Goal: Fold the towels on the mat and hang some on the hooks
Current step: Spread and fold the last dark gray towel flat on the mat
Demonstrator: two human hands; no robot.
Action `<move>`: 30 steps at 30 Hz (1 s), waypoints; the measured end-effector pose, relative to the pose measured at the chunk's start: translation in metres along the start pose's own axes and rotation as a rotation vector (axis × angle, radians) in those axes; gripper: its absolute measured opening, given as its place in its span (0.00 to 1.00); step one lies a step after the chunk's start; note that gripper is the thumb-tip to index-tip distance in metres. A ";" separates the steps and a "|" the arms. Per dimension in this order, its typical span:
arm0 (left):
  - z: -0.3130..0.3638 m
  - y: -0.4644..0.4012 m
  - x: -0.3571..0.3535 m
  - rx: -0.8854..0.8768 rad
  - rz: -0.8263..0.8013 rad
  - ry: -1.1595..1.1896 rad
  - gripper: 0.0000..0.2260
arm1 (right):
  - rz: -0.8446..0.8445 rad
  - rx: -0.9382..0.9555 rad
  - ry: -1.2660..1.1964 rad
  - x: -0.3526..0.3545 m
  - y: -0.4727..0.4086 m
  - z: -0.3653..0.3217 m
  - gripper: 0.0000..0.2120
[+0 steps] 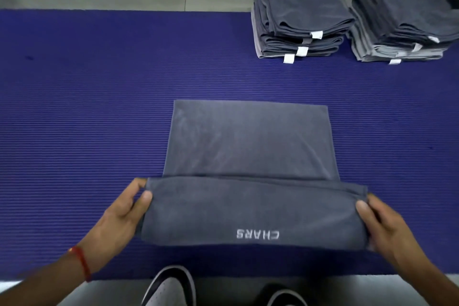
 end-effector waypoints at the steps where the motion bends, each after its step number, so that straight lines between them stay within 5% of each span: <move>1: 0.000 0.008 -0.001 -0.001 0.008 0.003 0.08 | -0.006 0.000 -0.005 0.001 0.007 0.003 0.38; 5: 0.019 0.011 0.006 -0.068 0.107 -0.035 0.07 | -0.014 0.074 0.011 0.003 0.005 -0.035 0.09; 6: 0.028 0.002 0.009 -0.101 0.135 -0.033 0.07 | 0.006 0.098 0.034 0.005 -0.006 -0.045 0.08; 11: 0.067 -0.086 0.027 -0.219 0.145 -0.151 0.10 | 0.146 0.182 0.127 0.010 -0.093 -0.082 0.10; 16: 0.047 -0.173 0.035 -0.075 0.225 -0.357 0.11 | 0.101 0.073 0.339 -0.021 -0.157 -0.064 0.16; 30: 0.058 -0.185 0.031 -0.037 0.441 -0.480 0.08 | 0.299 -0.067 0.474 -0.027 -0.161 -0.065 0.16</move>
Point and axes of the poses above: each hand's wrist, its own y-axis away from the middle knuckle, its own x-axis out of the back of the hand, z = x × y, the point moved 6 cm from there along -y, towards the middle knuckle, and after that the axes turned 2 degrees about -z, right-handed, at the moved point
